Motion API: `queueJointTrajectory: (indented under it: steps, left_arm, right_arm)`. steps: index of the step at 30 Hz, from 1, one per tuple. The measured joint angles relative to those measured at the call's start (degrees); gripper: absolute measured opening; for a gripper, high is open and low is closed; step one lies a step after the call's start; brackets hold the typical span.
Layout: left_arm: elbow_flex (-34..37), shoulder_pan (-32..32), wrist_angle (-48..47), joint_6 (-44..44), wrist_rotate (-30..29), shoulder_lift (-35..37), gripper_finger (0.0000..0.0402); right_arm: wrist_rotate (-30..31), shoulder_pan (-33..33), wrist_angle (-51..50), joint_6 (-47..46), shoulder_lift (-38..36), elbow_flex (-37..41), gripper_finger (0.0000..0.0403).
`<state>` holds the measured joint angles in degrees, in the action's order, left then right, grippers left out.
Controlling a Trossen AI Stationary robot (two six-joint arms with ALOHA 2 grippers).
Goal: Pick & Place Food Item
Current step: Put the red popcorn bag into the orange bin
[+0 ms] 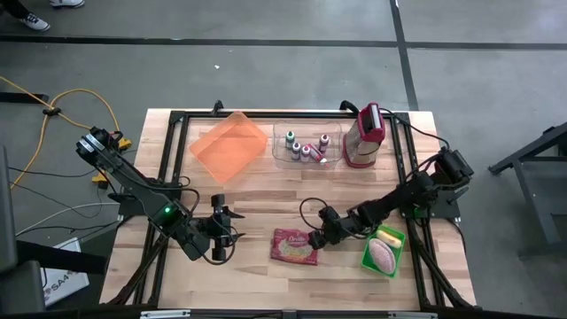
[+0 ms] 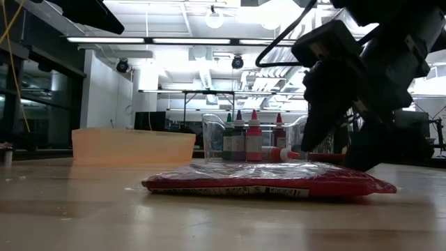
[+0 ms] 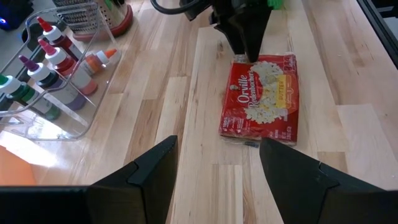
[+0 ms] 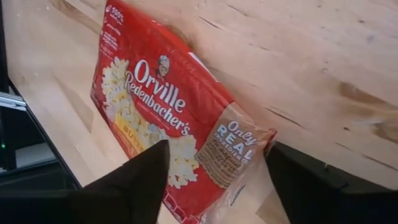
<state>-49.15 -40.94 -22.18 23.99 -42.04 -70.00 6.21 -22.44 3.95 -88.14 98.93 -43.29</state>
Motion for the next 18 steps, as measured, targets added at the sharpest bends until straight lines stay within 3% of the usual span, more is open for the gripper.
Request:
queueJointTrajectory:
  steps: [6, 18]
  left_arm:
    - [0.0, 0.0, 0.0, 0.0, 0.0, 0.0, 0.0218]
    - [0.0, 0.0, 0.0, 0.0, 0.0, 0.0, 0.0218]
  right_arm:
    - [-0.7, 0.0, 0.1, 0.2, 0.0, 0.1, 0.0206]
    - [-2.3, 1.8, 4.1, 3.0, 0.2, 0.1, 0.0161]
